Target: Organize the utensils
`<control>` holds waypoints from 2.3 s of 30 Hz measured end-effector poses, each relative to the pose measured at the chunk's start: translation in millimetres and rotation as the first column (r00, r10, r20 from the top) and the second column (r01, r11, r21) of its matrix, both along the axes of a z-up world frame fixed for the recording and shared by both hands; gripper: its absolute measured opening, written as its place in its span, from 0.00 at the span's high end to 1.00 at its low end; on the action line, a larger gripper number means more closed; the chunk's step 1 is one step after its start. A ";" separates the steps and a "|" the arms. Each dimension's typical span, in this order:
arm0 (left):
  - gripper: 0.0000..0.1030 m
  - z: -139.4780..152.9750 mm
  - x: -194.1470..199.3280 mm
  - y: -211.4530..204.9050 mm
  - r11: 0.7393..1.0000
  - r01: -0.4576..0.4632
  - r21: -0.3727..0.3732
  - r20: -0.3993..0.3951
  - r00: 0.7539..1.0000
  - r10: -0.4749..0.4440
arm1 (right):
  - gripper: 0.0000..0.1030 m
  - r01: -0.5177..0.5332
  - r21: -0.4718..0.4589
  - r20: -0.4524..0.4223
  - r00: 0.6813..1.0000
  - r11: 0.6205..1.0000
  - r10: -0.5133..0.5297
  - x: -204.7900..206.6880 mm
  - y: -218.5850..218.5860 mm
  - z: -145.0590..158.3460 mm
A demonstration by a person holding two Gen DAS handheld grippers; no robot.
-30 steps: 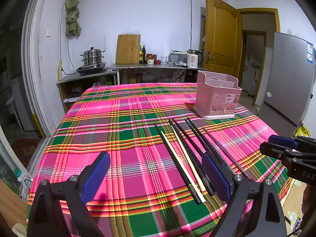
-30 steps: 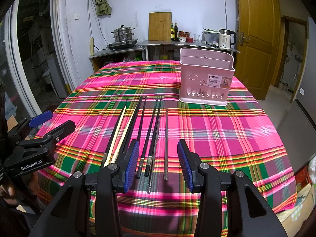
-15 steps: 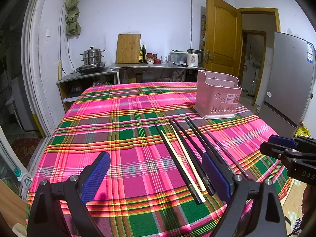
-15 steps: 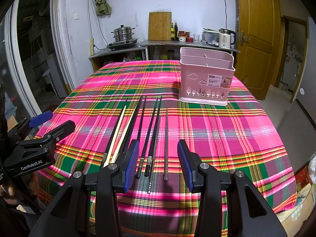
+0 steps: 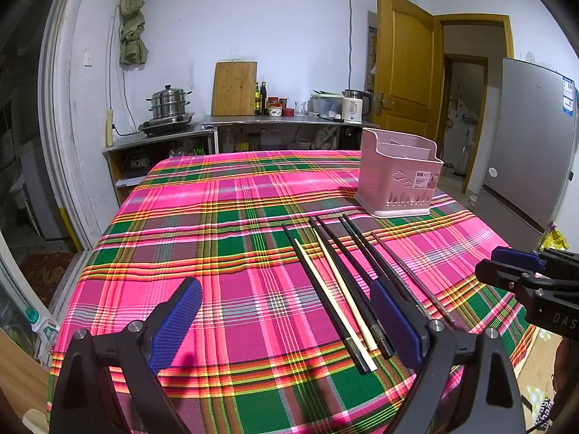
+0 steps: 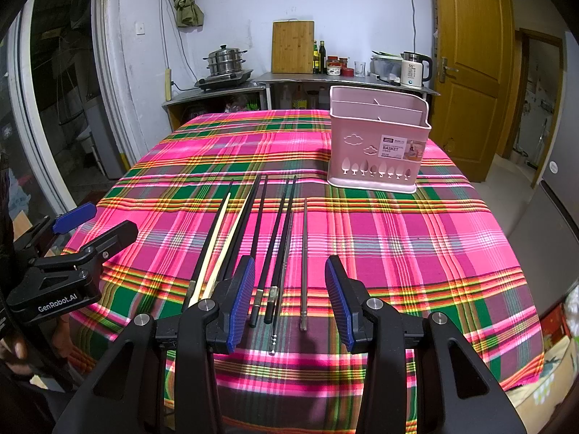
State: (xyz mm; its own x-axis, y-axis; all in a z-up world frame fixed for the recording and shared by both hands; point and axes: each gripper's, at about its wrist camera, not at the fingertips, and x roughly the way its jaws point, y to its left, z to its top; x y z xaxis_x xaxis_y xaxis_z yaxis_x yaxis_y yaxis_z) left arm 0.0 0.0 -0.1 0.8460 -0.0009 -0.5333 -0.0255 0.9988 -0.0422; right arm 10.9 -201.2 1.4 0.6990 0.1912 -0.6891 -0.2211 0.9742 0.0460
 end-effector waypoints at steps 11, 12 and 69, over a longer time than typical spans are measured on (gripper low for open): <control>0.08 2.4 1.8 -0.9 1.000 -0.002 -0.002 -0.007 1.000 0.002 | 0.60 0.000 0.000 -0.001 1.000 1.000 0.000 -0.1 0.2 0.1; 0.08 3.1 2.0 -1.8 1.000 -0.002 -0.002 -0.008 1.000 0.002 | 0.60 0.000 0.001 -0.001 1.000 1.000 0.000 -0.4 0.1 0.3; 0.89 -69.2 225.9 37.3 0.987 0.000 -0.161 -0.396 0.916 -0.065 | 0.81 -0.070 0.073 -0.211 0.974 0.995 0.084 157.5 34.4 -65.6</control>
